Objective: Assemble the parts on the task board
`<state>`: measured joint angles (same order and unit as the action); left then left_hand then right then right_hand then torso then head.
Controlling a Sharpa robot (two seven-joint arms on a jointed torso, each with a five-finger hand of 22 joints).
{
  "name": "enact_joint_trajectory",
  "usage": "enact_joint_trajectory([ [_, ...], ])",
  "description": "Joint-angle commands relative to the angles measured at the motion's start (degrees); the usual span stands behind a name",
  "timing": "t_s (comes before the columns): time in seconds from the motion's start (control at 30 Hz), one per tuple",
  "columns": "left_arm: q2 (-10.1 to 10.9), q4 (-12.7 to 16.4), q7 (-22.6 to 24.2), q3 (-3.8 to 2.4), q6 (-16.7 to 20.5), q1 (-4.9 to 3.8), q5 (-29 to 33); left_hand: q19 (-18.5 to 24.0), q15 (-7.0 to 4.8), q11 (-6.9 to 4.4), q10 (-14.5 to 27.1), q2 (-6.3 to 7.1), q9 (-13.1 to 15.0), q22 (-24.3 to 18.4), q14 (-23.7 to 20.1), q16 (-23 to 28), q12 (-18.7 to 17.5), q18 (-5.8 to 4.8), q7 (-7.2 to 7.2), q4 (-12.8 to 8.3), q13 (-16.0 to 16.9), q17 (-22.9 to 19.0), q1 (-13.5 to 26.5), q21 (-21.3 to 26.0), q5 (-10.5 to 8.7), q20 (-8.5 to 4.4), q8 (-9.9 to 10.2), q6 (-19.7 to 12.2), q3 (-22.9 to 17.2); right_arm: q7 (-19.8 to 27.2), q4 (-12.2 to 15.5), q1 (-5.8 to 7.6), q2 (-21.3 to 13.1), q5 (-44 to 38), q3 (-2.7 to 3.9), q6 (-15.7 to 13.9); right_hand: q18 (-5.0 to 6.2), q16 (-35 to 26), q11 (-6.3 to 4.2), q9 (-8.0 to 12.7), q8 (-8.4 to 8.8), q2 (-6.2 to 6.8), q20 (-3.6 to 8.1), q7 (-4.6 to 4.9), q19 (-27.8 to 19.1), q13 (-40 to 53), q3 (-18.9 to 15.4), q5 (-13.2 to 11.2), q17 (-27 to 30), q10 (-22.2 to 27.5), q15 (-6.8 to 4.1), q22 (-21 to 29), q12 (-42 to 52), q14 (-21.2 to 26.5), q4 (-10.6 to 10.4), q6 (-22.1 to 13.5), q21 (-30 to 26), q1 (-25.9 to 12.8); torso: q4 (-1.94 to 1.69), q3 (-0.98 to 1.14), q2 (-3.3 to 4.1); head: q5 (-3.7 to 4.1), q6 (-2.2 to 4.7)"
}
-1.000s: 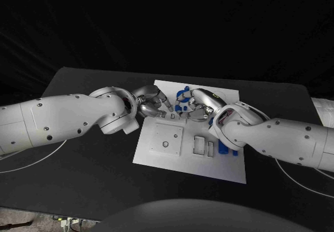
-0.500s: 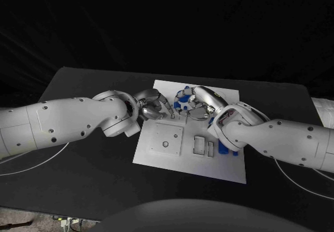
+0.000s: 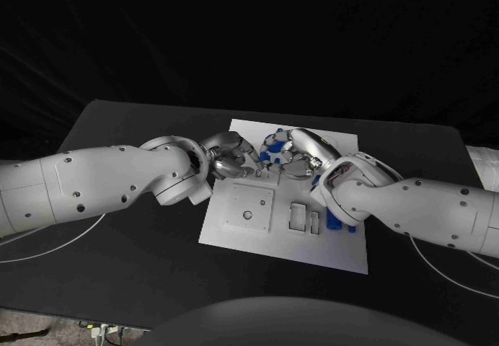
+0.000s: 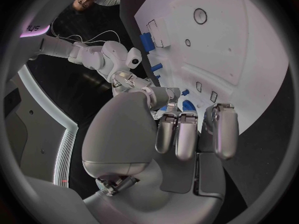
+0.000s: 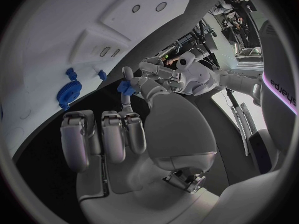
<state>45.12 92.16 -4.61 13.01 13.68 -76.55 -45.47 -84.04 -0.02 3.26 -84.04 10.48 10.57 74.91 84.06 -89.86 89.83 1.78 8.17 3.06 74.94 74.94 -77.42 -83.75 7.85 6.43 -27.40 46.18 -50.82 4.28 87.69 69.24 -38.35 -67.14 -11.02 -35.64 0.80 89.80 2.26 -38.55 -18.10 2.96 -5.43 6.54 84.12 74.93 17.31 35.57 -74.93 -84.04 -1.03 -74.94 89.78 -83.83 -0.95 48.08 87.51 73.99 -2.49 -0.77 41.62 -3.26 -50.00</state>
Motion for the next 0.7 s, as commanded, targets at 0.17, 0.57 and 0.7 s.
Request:
enact_joint_trajectory([
  [0.17,-0.07,0.52,3.91,-0.04,0.63,0.04,1.1,0.29,-0.06,-0.21,-5.96,0.36,0.65,12.3,5.94,-0.14,0.17,0.36,-0.49,0.09,15.06,15.06,-0.92,0.14,0.48,-0.1,-1.94,1.57,0.64,-0.42,-0.05,-0.03,0.06,-0.05,0.01,2.08,0.0,0.2,0.45,-8.13,-0.11,-0.67,-0.22,0.14,3.84,15.07,0.37,0.04,-15.07,-5.96,0.42,-14.0,0.22,-6.17,-0.09,0.44,-0.04,0.16,0.02,-0.02,0.01,0.02,0.0],
  [0.57,-0.17,0.38,4.61,-0.04,0.92,0.05,1.11,0.32,-0.43,-0.56,-5.96,0.75,2.14,12.3,5.94,-0.14,0.17,0.36,-0.83,0.25,15.06,15.06,-1.27,0.15,0.61,-0.49,-5.55,0.92,1.27,-0.94,0.01,-0.03,0.13,-0.24,0.01,3.18,0.03,0.2,0.45,-8.16,-0.08,-0.68,-0.23,0.14,3.78,15.07,0.4,-0.01,-15.07,-5.96,0.42,-13.96,0.22,-6.17,-0.06,0.44,-0.12,0.2,0.05,-0.04,0.01,0.08,0.0],
  [0.7,-0.28,0.32,4.71,-0.04,0.98,0.06,1.11,0.33,-0.55,-0.69,-5.96,0.8,2.96,12.3,5.94,-0.14,0.17,0.36,-0.94,0.32,15.06,15.06,-1.43,0.15,0.67,-0.61,-7.44,0.29,1.38,-1.04,0.02,-0.03,0.1,-0.26,0.01,3.59,0.04,0.2,0.45,-8.17,-0.06,-0.69,-0.23,0.14,3.73,15.07,0.41,-0.03,-15.07,-5.96,0.42,-13.94,0.22,-6.17,-0.04,0.44,-0.17,0.22,0.03,-0.04,0.01,0.07,0.0],
])
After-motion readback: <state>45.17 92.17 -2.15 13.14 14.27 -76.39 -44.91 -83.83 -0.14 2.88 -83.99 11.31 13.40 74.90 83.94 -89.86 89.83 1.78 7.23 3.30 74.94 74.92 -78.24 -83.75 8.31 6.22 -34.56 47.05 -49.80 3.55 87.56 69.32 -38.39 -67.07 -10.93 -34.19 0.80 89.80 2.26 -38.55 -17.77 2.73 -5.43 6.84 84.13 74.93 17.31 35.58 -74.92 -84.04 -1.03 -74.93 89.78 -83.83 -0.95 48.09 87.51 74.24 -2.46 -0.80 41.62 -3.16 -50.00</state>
